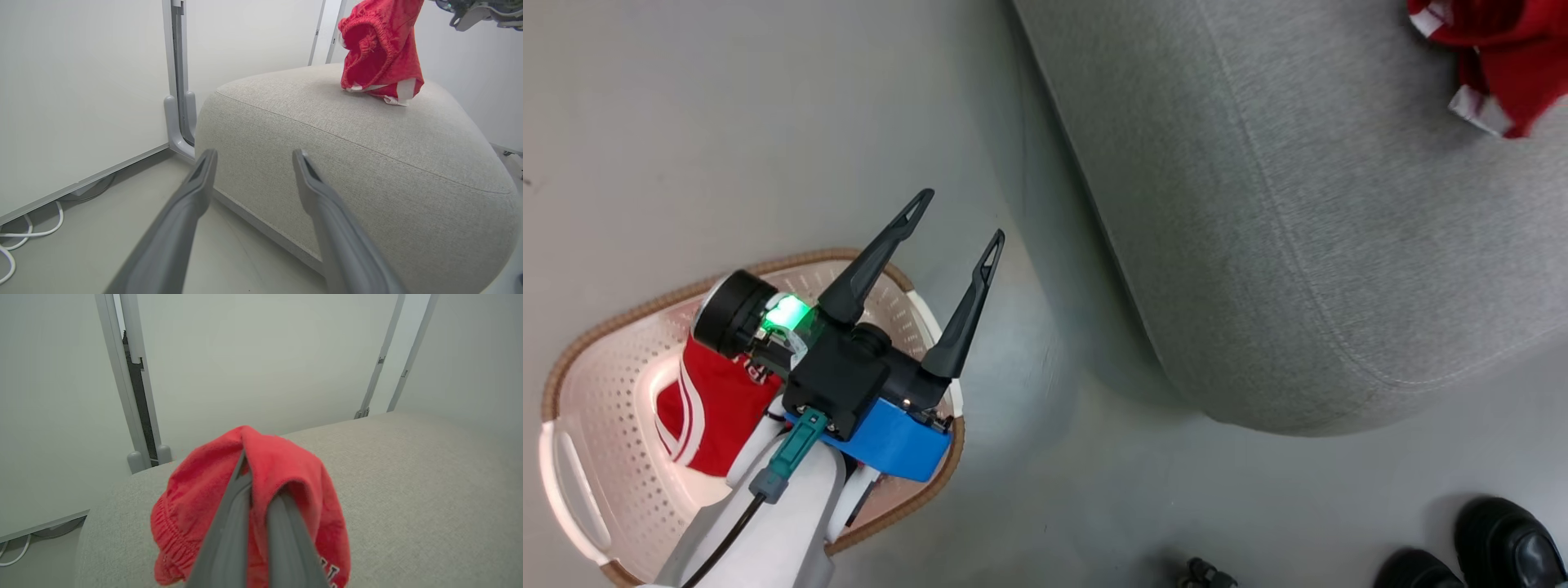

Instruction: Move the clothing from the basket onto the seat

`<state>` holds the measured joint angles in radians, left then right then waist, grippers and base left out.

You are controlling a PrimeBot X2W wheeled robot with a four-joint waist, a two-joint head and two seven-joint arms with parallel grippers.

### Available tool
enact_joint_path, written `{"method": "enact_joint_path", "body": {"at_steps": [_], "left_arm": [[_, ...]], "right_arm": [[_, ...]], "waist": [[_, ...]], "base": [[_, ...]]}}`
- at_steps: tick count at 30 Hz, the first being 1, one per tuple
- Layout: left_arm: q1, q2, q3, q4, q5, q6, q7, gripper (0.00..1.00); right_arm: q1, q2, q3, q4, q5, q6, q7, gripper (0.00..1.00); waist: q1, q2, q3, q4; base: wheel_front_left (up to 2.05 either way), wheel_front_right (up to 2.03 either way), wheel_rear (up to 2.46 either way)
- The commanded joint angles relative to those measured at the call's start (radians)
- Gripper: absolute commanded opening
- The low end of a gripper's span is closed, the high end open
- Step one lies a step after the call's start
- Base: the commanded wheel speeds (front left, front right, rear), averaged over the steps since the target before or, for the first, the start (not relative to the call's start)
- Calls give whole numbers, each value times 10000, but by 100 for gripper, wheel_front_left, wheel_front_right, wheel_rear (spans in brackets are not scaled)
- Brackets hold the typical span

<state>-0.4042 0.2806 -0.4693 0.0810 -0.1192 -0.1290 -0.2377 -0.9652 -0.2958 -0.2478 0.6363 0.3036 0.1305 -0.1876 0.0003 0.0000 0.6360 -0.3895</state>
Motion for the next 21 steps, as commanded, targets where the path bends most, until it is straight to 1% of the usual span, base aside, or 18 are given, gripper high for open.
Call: {"method": "enact_joint_path", "body": {"at_steps": [1,9,13,21], "left_arm": [[-203,88,-70,-251,20,5,24,100],[-116,423,-129,-608,-39,1,66,100],[-157,468,-144,-620,-94,8,97,100],[-283,403,-217,-460,-192,50,49,100]], "right_arm": [[-202,17,-38,254,-103,5,-119,0],[-261,248,-458,1649,-595,5,-521,0],[-343,256,-694,2280,-750,5,-644,0],[-587,159,-739,2759,-961,5,-760,0]], "waist": [[-3,0,525,115],[-3,0,835,123],[-3,0,853,177],[-3,0,720,273]], "base": [[0,0,0],[0,0,0],[0,0,0],[0,0,0]]}}
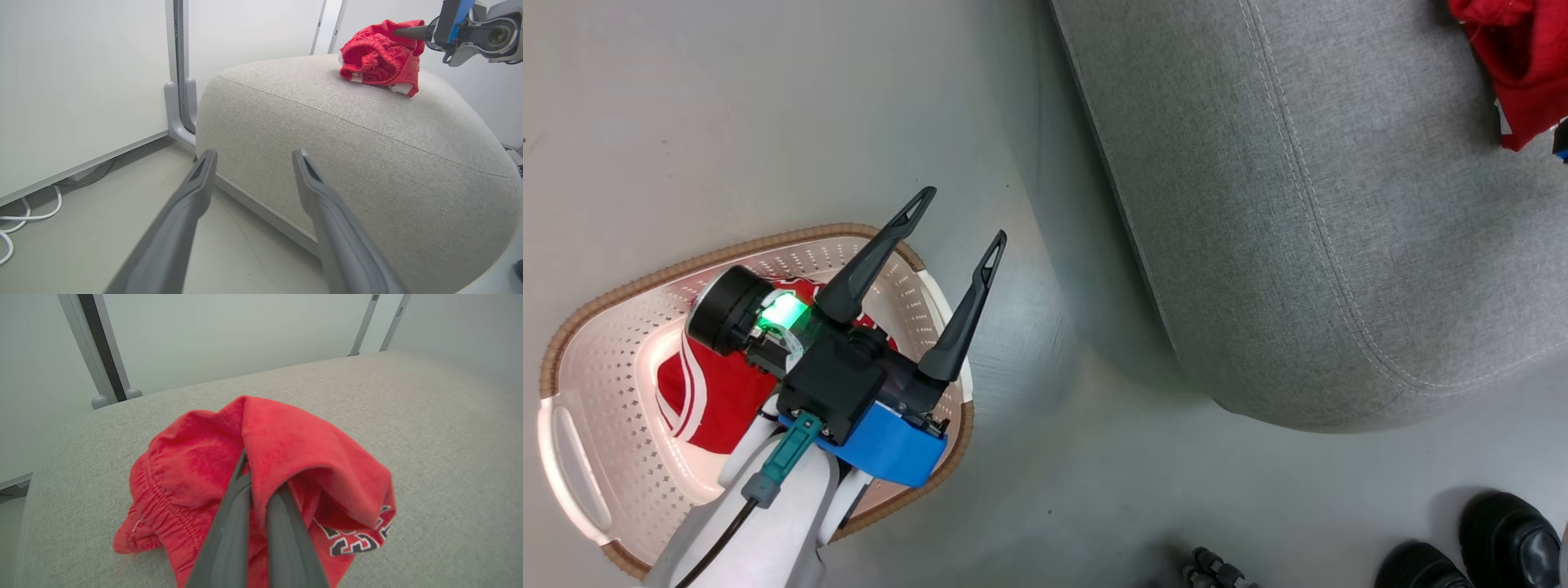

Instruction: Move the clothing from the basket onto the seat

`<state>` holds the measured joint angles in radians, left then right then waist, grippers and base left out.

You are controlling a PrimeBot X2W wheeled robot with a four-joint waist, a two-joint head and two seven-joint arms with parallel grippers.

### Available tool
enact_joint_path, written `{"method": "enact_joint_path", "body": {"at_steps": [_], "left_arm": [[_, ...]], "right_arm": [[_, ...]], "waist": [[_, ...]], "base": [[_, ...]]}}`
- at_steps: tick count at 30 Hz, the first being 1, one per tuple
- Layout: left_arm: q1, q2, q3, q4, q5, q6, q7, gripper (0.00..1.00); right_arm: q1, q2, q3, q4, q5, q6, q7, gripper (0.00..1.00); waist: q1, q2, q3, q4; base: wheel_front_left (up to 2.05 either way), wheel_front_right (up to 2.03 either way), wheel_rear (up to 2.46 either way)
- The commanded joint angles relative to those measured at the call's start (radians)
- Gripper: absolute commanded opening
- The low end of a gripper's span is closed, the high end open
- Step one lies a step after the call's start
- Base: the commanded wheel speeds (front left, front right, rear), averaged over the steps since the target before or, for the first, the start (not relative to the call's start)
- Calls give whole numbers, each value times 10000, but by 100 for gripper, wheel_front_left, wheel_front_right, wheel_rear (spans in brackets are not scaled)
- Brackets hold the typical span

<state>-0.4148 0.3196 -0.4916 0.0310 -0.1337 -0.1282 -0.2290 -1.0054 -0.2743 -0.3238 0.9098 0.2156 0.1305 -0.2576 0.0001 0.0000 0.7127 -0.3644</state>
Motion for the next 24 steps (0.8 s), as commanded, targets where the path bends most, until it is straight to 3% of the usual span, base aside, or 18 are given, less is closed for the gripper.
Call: {"method": "enact_joint_path", "body": {"at_steps": [1,2,4,5,6,24], "left_arm": [[-181,-11,-11,76,-62,46,-52,100],[-183,-43,-35,124,-60,39,-75,100],[-189,-112,-88,223,-111,36,-102,100],[-198,-149,-125,296,-132,35,-124,100],[-211,-187,-165,376,-147,34,-140,100],[139,-1275,-162,1641,-824,-5,-370,100]], "right_arm": [[-174,-69,26,51,-123,5,-70,0],[-149,-80,42,83,-162,5,-71,0],[-88,-115,72,145,-245,5,-69,48],[-52,-141,76,173,-278,5,-74,85],[-1,-157,96,206,-301,5,-76,100],[1595,-644,-84,455,-434,5,-82,100]], "waist": [[-1,0,-84,40],[-1,0,-128,62],[-1,0,-230,104],[-1,0,-290,129],[-1,0,-361,157],[-1,0,-2359,939]], "base": [[0,0,0],[0,0,0],[0,0,0],[0,0,0],[0,0,0],[0,0,0]]}}
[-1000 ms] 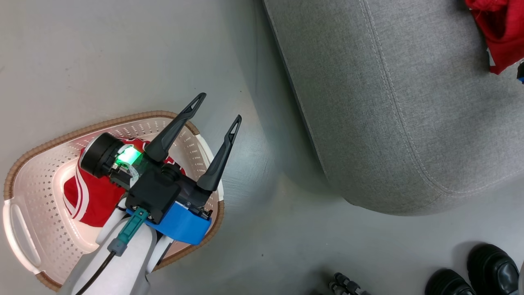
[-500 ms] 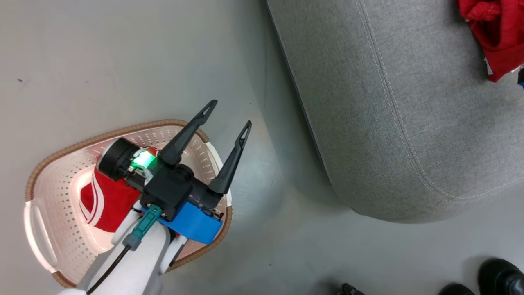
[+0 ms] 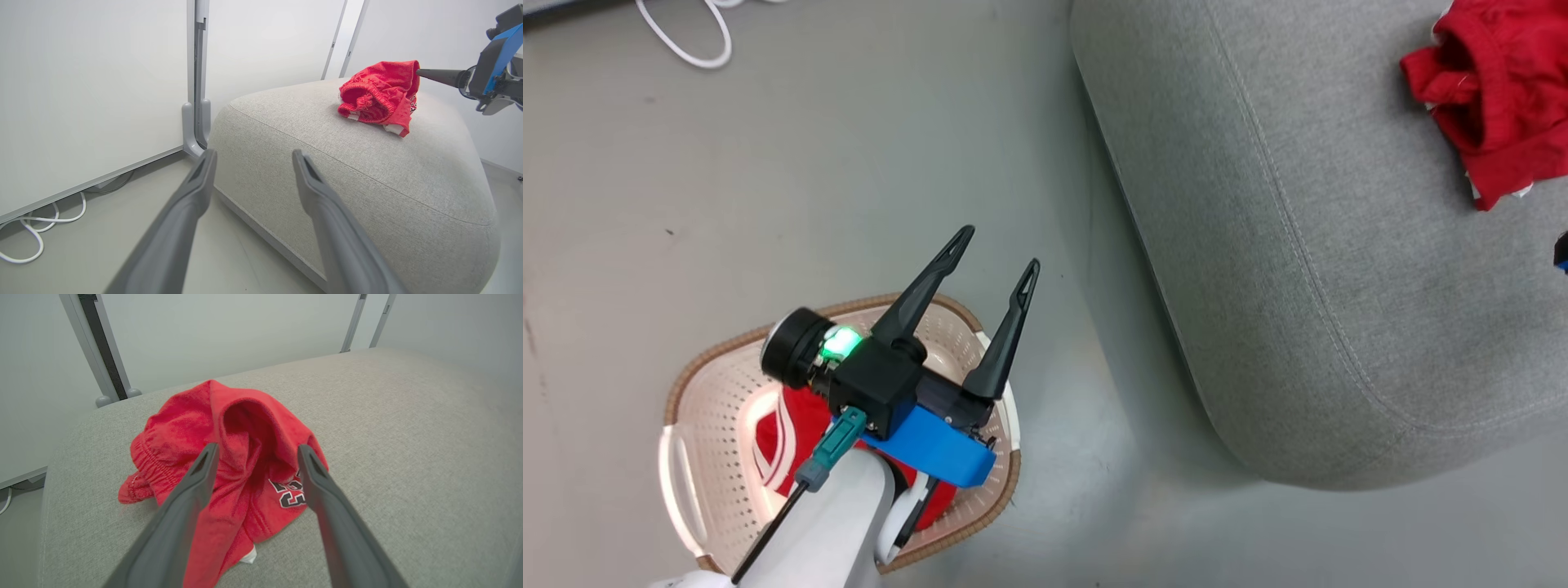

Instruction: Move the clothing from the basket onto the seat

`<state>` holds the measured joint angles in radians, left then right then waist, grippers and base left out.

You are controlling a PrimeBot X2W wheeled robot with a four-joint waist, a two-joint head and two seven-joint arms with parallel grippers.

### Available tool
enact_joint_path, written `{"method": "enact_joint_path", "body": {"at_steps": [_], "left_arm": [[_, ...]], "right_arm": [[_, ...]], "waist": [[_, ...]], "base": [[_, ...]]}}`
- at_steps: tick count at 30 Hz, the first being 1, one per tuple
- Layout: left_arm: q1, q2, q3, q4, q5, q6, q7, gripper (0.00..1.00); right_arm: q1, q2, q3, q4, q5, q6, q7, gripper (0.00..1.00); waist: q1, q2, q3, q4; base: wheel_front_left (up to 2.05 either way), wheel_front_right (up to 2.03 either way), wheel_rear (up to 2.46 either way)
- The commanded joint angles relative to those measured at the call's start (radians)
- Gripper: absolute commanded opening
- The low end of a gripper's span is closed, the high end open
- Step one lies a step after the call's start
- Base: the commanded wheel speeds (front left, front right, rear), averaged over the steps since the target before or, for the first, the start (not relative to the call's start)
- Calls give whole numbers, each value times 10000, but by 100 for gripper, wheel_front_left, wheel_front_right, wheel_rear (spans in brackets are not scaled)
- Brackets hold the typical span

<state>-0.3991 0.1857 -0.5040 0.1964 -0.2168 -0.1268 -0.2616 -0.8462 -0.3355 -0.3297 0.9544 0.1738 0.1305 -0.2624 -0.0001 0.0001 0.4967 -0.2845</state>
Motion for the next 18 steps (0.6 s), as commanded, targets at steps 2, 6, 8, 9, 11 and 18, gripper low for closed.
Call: {"method": "enact_joint_path", "body": {"at_steps": [2,6,8,9,11,18], "left_arm": [[159,-62,112,55,-54,-22,-46,100],[671,-286,468,189,-146,-29,-47,100],[942,-416,688,280,-196,-31,-48,100],[1216,-561,898,374,-215,-34,-47,100],[1467,-673,1094,465,-241,-35,-48,100],[2188,-1003,1658,727,-292,-32,-49,100]], "right_arm": [[217,14,52,-9,-33,5,-34,100],[668,140,356,-317,-141,5,-34,100],[936,169,530,-553,-126,3,-31,100],[1271,111,630,-854,-149,3,-32,100],[1656,131,716,-1237,-142,3,-31,100],[3187,294,847,-2629,-271,5,193,100]], "waist": [[1,-1,-535,210],[1,-1,-1198,374],[1,-1,-1525,485],[1,-1,-1862,624],[1,-1,-2182,788],[1,-1,-3124,1347]], "base": [[0,0,0],[0,0,0],[0,0,0],[0,0,0],[0,0,0],[0,0,0]]}}
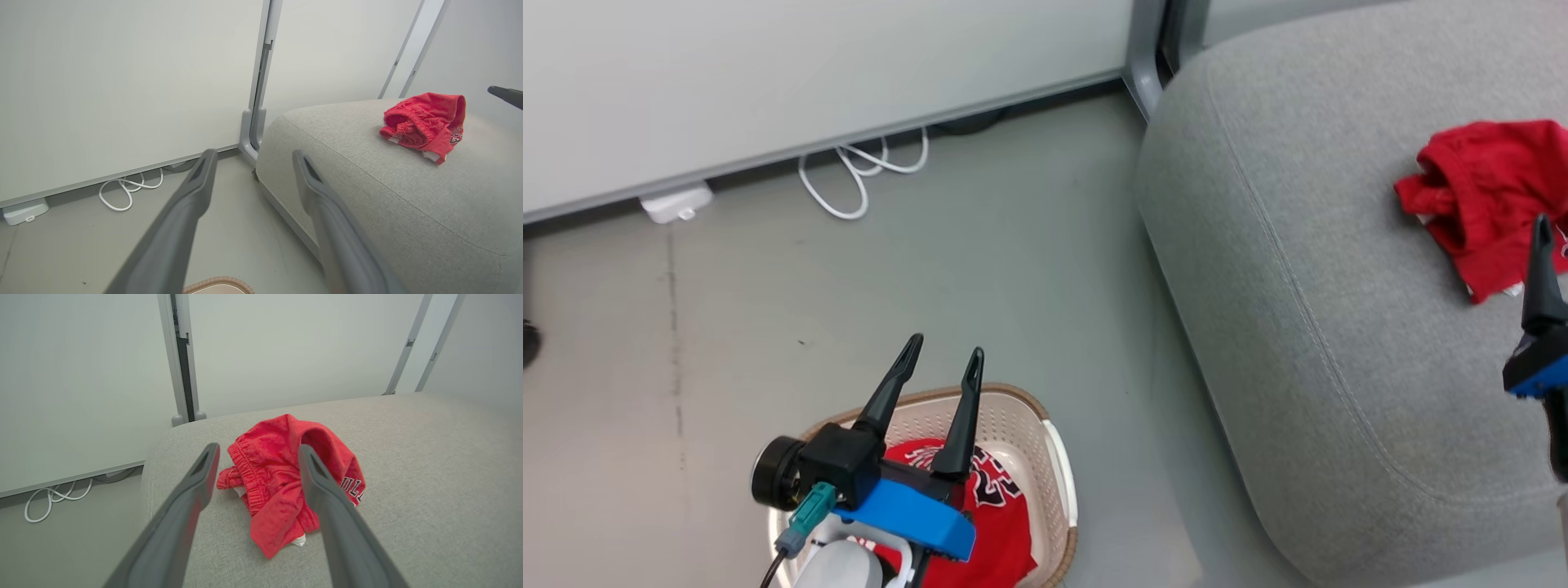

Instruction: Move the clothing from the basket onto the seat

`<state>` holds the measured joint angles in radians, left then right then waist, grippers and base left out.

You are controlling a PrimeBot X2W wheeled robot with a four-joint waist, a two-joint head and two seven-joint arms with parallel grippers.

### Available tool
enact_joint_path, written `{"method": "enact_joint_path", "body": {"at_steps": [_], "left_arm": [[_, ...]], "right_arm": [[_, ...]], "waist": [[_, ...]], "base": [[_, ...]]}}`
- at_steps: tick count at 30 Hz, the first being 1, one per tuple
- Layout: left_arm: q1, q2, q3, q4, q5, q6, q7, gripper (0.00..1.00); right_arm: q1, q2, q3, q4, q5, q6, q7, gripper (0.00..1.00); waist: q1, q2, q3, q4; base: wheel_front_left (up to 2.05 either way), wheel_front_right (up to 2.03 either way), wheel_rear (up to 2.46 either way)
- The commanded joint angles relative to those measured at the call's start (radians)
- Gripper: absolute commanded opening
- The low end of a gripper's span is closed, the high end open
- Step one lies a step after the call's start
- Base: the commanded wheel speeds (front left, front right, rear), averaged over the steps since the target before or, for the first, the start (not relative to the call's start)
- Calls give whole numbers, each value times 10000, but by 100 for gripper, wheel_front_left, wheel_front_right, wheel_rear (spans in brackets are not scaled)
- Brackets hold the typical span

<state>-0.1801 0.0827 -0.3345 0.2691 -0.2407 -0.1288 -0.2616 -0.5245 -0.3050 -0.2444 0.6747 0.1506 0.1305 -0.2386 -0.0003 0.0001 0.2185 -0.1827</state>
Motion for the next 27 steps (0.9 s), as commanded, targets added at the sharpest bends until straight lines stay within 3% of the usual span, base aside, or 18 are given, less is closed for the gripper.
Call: {"method": "enact_joint_path", "body": {"at_steps": [1,7,16,27], "left_arm": [[86,-18,48,35,-36,-14,-48,100],[299,-177,427,309,71,-20,-48,100],[318,-297,1219,868,-46,-23,-41,100],[591,-315,1919,1322,197,-22,-41,100]], "right_arm": [[242,45,-43,-122,-11,3,26,100],[2038,484,-248,-2277,-287,5,663,100],[4140,1687,-587,-5345,-644,5,1751,100],[5630,2355,-35,-6547,-938,5,1994,100]], "waist": [[3,-1,-460,429],[3,-1,-947,1084],[3,-1,-1474,1883],[3,-1,-1996,2471]], "base": [[0,0,0],[0,0,0],[0,0,0],[0,0,0]]}}
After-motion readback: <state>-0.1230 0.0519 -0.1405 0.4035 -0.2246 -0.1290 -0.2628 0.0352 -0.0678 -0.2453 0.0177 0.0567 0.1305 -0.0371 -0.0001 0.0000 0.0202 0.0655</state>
